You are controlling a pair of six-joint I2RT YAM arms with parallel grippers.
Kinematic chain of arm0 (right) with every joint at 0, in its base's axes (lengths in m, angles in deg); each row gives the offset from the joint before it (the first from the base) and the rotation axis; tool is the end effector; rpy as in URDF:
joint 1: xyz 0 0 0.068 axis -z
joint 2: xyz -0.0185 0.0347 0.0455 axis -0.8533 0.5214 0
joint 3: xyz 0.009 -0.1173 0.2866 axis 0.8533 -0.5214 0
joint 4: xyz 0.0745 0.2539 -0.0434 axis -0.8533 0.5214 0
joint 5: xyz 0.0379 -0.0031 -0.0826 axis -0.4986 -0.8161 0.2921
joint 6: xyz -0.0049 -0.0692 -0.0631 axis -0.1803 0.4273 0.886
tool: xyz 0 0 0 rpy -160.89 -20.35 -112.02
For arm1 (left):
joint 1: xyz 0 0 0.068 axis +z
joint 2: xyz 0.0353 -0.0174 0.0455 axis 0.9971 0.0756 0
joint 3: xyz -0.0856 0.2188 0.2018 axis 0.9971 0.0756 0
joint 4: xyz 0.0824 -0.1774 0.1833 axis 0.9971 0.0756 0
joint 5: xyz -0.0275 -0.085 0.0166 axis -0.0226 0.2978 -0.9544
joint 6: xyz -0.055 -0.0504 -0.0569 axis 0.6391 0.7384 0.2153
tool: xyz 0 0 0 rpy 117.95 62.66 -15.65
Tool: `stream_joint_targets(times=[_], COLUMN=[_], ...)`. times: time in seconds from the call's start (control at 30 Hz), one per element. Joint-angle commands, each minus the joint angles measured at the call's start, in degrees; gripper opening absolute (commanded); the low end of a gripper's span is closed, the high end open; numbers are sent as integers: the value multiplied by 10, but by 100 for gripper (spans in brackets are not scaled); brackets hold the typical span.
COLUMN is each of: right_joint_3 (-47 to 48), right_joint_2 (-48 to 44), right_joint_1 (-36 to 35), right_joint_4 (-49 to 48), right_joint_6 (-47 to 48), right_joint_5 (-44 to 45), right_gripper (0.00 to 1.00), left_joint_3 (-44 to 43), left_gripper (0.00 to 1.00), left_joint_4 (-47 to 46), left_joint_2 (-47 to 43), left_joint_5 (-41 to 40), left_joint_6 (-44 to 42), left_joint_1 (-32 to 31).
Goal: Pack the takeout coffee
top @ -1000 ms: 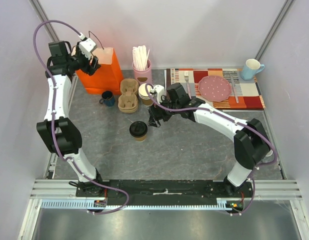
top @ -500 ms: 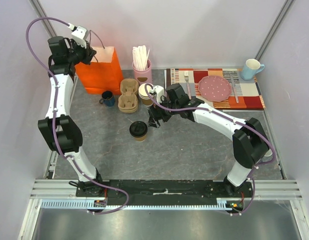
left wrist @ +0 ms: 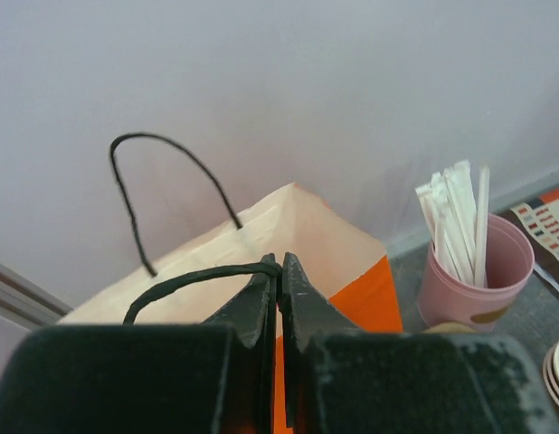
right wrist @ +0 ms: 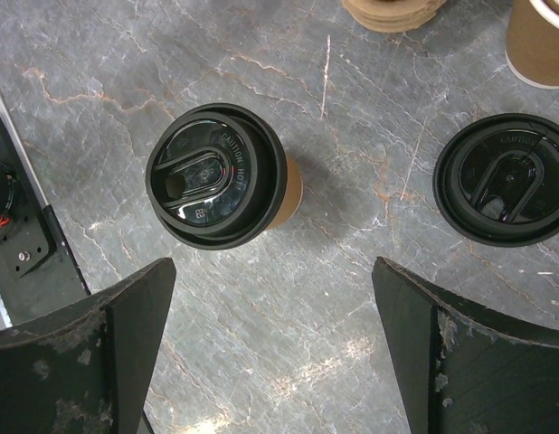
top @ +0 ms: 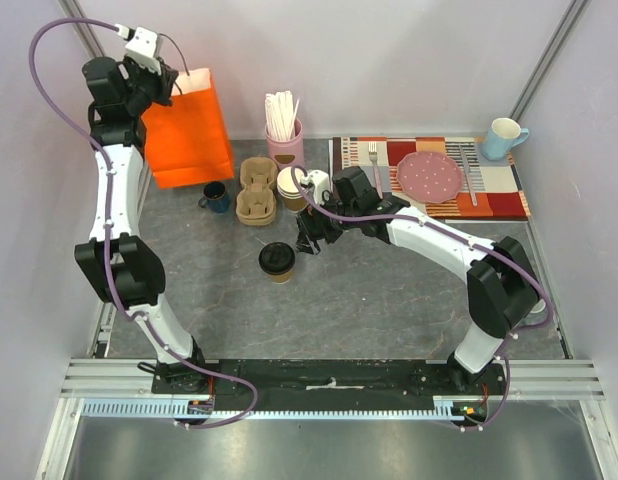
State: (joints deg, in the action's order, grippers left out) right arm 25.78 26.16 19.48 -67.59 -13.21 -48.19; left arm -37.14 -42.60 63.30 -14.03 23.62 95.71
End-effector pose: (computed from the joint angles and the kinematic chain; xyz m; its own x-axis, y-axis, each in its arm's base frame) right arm 0.3113 0.3006 0.2718 -0.5488 -0.3716 -0.7488 -0.7949 0.5092 0.3299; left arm 0.4917 0.0443 0.4862 0.0615 0.2115 -0.9754 0.3335 0.9168 0.2198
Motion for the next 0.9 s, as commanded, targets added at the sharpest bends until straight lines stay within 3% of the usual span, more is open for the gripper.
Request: stream_joint_targets(times=[0.0, 0.23, 0.53, 0.63, 0.87], right_joint_3=[13, 23, 42, 25, -24], right_joint_2=[-30, -76, -193, -243, -327], right_joint_1=[2, 2, 66, 114, 283], right_joint_4=[-26, -23, 23, 46, 97], right_joint_6=[-11, -8, -35, -45, -58], right_joint_5=[-7, 4, 166, 250, 294], right_gripper=[98, 98, 98, 98, 98], left_joint_3=[-50, -104, -192, -217, -240], left_gripper=[2, 2, 2, 2, 2], left_joint_4=[-62, -26, 134, 141, 173], left_joint_2=[-43, -78, -136, -140, -138], left_joint_5=[-8, 77, 207, 246, 292], left_joint_6=[-18, 35, 64, 112, 171], left_joint_1=[-1, -5, -84, -95, -214])
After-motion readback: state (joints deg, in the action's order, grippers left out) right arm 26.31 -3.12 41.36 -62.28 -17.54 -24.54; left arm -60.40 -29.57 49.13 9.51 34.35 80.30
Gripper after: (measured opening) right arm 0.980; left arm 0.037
